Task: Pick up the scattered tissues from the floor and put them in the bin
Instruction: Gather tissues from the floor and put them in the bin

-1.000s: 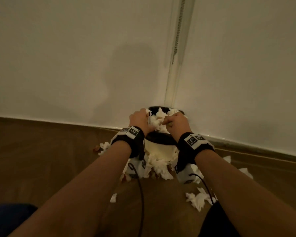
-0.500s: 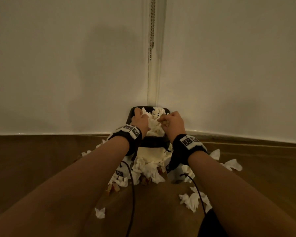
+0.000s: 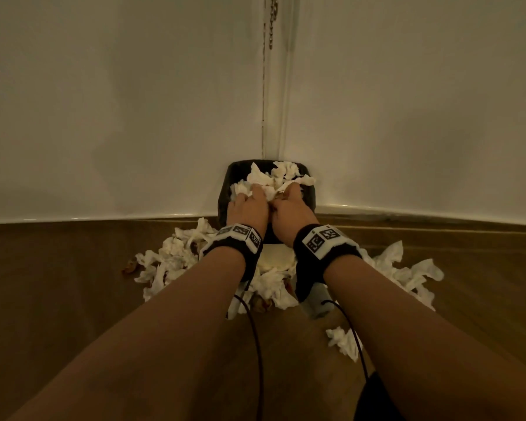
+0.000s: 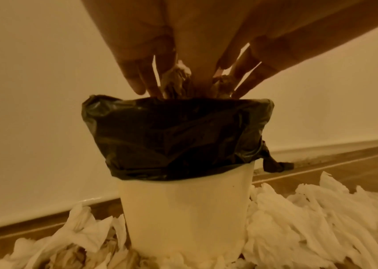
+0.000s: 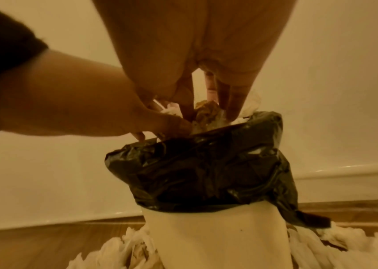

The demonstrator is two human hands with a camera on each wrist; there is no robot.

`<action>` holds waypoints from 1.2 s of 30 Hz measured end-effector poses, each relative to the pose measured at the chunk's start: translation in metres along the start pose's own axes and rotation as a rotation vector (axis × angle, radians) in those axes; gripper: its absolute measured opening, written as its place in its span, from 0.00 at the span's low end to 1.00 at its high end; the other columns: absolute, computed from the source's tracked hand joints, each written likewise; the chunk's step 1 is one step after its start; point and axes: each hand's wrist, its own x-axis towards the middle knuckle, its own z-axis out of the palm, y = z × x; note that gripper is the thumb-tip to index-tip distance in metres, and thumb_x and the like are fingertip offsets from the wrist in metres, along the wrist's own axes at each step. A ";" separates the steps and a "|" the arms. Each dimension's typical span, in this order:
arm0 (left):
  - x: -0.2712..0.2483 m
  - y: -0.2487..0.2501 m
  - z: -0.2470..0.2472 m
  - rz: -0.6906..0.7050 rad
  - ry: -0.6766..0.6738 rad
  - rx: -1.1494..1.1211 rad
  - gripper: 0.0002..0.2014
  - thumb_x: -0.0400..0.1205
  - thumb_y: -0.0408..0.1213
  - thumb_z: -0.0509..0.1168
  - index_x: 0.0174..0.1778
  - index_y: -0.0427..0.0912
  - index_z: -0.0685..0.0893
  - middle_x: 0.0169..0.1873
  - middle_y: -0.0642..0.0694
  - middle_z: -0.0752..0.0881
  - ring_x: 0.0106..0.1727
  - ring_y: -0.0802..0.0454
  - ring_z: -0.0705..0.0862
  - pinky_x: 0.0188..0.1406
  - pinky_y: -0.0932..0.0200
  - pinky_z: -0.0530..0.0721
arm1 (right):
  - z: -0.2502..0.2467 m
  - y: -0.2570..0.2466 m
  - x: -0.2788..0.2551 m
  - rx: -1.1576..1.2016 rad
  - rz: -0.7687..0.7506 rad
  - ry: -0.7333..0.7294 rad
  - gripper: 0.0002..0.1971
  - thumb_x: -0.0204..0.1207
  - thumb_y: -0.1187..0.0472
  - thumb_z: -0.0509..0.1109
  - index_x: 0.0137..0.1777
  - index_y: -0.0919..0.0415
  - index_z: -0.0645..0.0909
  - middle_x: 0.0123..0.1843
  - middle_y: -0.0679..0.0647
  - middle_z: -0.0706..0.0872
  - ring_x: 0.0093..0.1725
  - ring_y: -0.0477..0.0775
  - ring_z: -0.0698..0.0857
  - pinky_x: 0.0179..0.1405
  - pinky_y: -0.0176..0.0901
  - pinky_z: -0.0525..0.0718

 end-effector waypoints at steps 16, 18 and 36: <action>0.003 -0.013 -0.009 0.235 -0.190 0.455 0.14 0.84 0.34 0.54 0.61 0.42 0.83 0.61 0.41 0.78 0.58 0.42 0.81 0.56 0.51 0.79 | 0.010 -0.002 -0.002 -0.219 -0.025 -0.218 0.16 0.81 0.68 0.58 0.69 0.67 0.71 0.70 0.65 0.72 0.65 0.65 0.78 0.63 0.53 0.77; -0.001 -0.014 -0.007 0.235 -0.235 0.431 0.14 0.84 0.34 0.55 0.62 0.40 0.81 0.63 0.40 0.72 0.59 0.40 0.79 0.60 0.49 0.79 | 0.014 -0.002 0.000 -0.241 -0.043 -0.229 0.17 0.80 0.67 0.60 0.69 0.64 0.74 0.72 0.63 0.68 0.68 0.65 0.74 0.67 0.54 0.76; -0.002 -0.024 0.002 0.281 -0.217 0.405 0.18 0.86 0.44 0.42 0.63 0.44 0.73 0.45 0.44 0.86 0.49 0.42 0.83 0.64 0.43 0.63 | 0.031 0.005 0.027 -0.323 0.016 -0.306 0.17 0.74 0.46 0.64 0.60 0.50 0.79 0.57 0.52 0.85 0.59 0.58 0.82 0.66 0.60 0.69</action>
